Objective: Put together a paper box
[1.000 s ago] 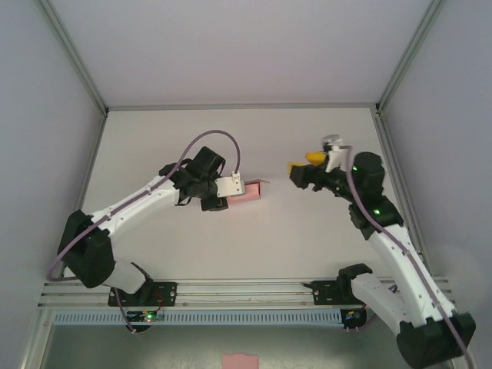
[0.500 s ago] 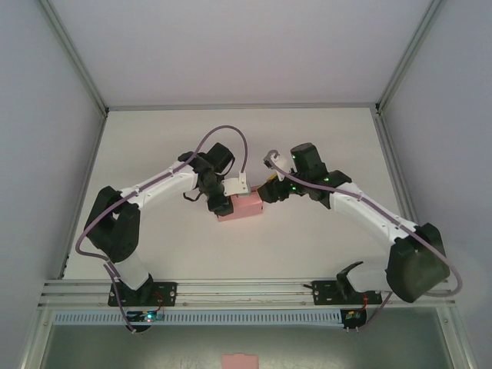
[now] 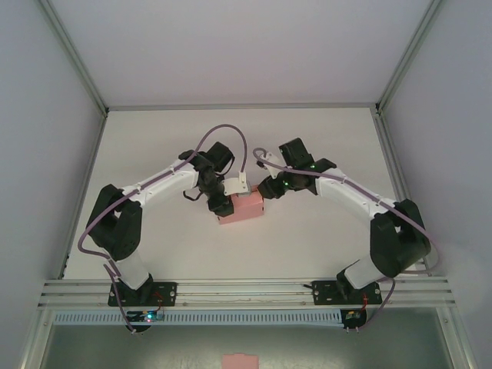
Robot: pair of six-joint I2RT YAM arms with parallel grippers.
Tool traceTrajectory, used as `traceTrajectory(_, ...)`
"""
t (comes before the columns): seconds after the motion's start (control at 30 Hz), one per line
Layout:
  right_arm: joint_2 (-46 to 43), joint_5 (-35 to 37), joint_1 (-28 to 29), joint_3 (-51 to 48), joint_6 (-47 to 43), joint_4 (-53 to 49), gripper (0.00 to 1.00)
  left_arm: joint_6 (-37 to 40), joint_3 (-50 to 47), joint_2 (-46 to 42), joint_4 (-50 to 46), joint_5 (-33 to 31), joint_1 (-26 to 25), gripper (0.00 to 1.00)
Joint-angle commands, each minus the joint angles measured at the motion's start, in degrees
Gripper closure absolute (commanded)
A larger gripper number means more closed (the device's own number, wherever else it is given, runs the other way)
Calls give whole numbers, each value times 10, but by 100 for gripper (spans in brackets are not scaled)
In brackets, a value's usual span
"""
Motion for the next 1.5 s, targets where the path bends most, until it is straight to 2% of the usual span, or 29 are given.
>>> traceTrajectory(0.0,15,0,7,37,0,-42,81,-5,9,16,-24,3,7,55)
traceTrajectory(0.1,23,36,11,65,28,-83,93,-21,16,23,-16,5,6,55)
traceTrajectory(0.27,33,41,23,120,125,-132,98,-37,38,37,-20,3,6,55)
traceTrajectory(0.4,31,-8,12,137,223,-126,95,-44,47,46,-20,-11,6,57)
traceTrajectory(0.5,38,-83,-23,130,299,-113,94,-48,57,51,-24,-22,6,58)
traceTrajectory(0.67,40,-156,-60,92,425,-43,99,-56,63,52,-21,-33,3,59)
traceTrajectory(0.77,36,-193,-69,82,487,-9,99,-52,65,56,-24,-40,-1,59)
traceTrajectory(0.93,42,-213,-79,84,522,4,95,-43,67,64,-24,-39,-2,60)
traceTrajectory(1.2,66,-276,-101,80,571,34,95,-36,72,69,-23,-33,-3,61)
traceTrajectory(1.37,68,-291,-122,85,593,-20,94,-32,71,70,-24,-39,-3,61)
traceTrajectory(1.47,65,-289,-123,88,599,-16,93,-29,70,70,-19,-39,-3,62)
